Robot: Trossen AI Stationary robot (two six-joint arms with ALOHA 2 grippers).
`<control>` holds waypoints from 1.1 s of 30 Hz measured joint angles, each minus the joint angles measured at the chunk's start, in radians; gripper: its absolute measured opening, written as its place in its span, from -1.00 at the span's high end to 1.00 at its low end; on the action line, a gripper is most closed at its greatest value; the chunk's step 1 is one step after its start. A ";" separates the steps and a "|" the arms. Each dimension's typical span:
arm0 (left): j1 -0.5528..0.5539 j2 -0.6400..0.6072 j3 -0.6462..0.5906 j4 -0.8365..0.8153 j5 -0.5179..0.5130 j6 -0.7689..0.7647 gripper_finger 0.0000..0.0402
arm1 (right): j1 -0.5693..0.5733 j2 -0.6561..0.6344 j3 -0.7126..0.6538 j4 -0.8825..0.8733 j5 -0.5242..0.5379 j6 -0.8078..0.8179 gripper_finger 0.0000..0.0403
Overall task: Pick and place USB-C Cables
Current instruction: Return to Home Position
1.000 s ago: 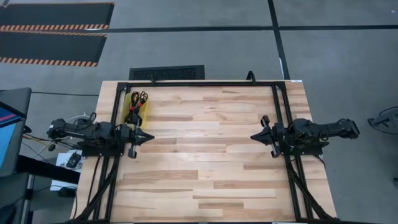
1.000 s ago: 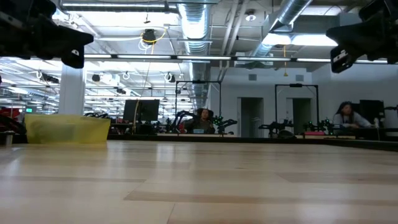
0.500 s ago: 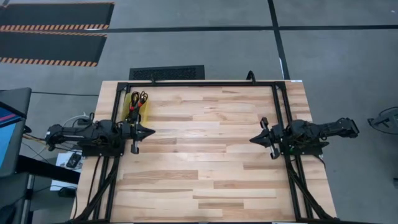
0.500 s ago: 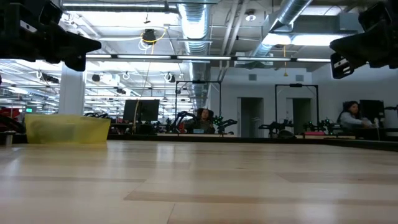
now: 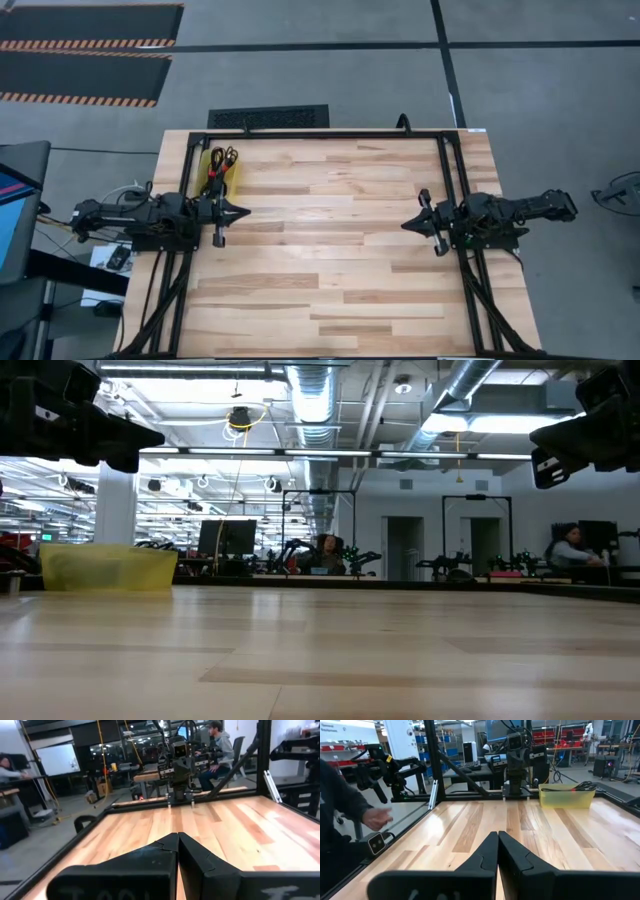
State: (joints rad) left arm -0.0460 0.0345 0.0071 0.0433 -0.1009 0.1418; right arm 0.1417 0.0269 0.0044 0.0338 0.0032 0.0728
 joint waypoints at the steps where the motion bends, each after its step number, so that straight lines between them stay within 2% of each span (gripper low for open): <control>1: 0.000 0.000 0.000 0.000 0.000 0.008 1.00 | 0.000 0.000 0.000 0.000 0.000 0.000 0.84; 33: 0.000 0.000 0.000 0.000 0.000 -0.038 1.00 | 0.000 0.000 0.000 -0.004 0.000 -0.002 0.85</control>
State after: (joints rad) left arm -0.0460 0.0345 0.0067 0.0433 -0.1009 0.1043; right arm 0.1417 0.0269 0.0044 0.0300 0.0032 0.0711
